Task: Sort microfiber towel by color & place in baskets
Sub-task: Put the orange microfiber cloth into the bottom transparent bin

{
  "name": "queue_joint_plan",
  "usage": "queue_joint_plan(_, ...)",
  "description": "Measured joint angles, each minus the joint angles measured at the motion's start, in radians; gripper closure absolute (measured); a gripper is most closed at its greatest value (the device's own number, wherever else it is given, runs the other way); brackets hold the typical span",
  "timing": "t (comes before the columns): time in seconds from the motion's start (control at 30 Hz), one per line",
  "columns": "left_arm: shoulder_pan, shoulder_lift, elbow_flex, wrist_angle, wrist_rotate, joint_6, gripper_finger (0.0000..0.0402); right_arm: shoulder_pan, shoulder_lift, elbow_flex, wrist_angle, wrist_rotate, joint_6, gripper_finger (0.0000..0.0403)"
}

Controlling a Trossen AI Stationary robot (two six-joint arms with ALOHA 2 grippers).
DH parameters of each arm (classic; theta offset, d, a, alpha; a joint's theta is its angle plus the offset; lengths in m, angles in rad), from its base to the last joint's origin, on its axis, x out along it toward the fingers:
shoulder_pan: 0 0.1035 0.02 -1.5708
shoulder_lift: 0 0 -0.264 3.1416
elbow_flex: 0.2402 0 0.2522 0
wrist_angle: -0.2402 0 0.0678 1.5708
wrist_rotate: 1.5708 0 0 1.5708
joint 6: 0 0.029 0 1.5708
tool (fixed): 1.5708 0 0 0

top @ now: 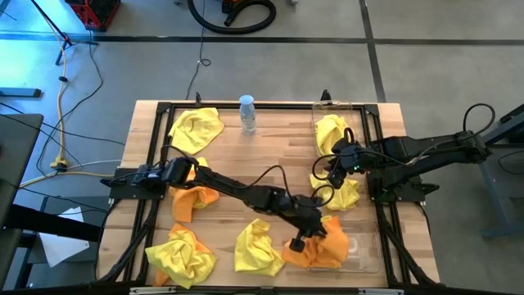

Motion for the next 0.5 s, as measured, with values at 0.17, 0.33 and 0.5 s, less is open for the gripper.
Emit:
queue_joint_plan(0.17, -0.002, -0.04, -0.001, -0.129, -0.054, 0.034, 0.0294, 0.0, 0.0, 0.0, 0.0, 0.0, 0.001, 0.0268)
queue_joint_plan(0.33, 0.003, -0.151, -0.001, -0.313, -0.128, 0.063, 0.0265, 0.0, 0.0, 0.0, -0.026, 0.0, 0.066, 0.0268)
queue_joint_plan(0.5, 0.006, -0.3, -0.129, -0.383, -0.146, 0.12, 0.0274, 0.058, 0.0, 0.0, -0.083, 0.048, 0.136, 0.028)
